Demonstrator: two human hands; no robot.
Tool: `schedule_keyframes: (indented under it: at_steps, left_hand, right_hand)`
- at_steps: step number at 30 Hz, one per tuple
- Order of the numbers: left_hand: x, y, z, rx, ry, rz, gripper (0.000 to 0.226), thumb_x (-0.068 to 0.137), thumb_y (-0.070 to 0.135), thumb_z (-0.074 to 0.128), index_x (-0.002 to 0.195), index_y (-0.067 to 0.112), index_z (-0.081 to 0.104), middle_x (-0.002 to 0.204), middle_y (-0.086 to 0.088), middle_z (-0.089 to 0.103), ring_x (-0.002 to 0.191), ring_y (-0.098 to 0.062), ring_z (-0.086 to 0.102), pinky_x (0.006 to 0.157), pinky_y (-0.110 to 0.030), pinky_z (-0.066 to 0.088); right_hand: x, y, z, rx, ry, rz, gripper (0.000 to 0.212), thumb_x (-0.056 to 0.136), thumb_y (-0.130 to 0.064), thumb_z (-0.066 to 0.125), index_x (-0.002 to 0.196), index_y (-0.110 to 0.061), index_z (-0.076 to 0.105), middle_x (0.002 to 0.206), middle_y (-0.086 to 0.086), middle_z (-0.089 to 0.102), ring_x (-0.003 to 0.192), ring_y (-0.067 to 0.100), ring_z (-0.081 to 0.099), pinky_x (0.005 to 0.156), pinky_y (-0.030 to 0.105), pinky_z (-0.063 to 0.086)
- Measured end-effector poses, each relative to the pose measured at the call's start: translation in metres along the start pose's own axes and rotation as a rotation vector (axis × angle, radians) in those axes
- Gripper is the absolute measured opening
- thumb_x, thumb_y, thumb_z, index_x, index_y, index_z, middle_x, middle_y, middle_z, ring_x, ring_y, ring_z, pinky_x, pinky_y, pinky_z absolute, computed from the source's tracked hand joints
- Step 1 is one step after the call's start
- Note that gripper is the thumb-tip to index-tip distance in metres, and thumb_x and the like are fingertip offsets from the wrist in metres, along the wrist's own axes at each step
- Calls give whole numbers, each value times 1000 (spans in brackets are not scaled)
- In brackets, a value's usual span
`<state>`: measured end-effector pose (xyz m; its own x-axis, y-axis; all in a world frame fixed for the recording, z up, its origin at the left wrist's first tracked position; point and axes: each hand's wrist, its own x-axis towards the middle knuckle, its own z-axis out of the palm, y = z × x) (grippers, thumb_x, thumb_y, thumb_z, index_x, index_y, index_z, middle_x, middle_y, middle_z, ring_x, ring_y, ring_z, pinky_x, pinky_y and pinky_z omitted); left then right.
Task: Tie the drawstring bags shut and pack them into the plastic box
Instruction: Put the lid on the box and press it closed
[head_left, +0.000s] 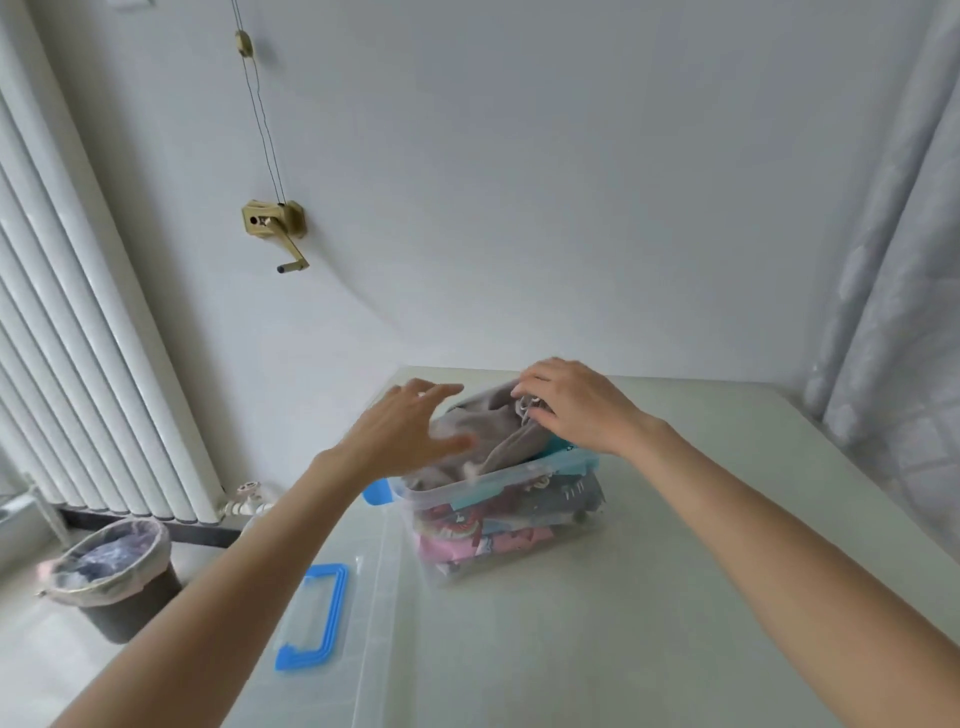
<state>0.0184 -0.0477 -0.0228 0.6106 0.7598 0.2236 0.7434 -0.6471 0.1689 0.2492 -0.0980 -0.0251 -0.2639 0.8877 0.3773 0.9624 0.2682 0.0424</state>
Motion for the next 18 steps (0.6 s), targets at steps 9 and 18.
schedule_keyframes:
  at_steps: [9, 18]
  left_hand:
    - [26, 24, 29, 32, -229, 64, 69, 84, 46, 60, 143, 33, 26, 132, -4, 52, 111, -24, 52, 84, -30, 42]
    - [-44, 25, 2, -169, 341, 19, 29, 90, 40, 54, 117, 32, 59, 105, 15, 67, 92, -8, 60, 80, -27, 48]
  right_hand:
    - [3, 16, 14, 198, -547, 366, 56, 93, -50, 44, 145, -36, 27, 146, 3, 41, 129, 26, 42, 104, 38, 36]
    - [-39, -41, -3, 325, 262, 105, 26, 93, -21, 55, 117, -18, 63, 123, -2, 62, 124, 19, 43, 104, 31, 30]
